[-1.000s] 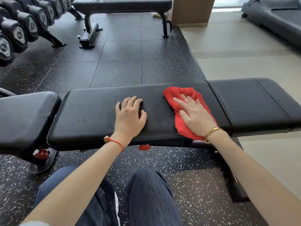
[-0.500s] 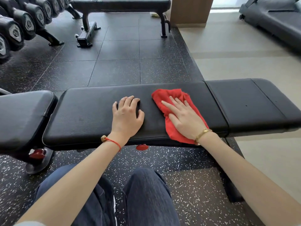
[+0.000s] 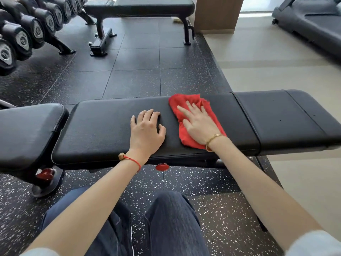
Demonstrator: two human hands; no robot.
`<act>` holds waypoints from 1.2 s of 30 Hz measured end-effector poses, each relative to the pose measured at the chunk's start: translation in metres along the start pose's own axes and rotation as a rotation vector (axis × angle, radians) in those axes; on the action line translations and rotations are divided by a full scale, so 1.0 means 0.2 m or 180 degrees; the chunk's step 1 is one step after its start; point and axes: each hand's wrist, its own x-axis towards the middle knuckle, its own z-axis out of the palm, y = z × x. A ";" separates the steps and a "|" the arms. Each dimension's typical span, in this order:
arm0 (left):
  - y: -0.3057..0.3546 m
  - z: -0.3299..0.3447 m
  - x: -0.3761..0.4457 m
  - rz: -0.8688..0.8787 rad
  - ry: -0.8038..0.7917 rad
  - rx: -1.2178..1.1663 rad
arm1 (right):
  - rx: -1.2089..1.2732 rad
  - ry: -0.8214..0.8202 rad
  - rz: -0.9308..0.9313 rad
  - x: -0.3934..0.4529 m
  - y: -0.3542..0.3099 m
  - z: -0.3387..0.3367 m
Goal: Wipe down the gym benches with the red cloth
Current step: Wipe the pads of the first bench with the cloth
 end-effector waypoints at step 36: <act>-0.25 -0.09 -0.09 -0.0190 0.0393 -0.0135 | 0.0099 -0.0145 -0.0460 0.04 -0.33 0.10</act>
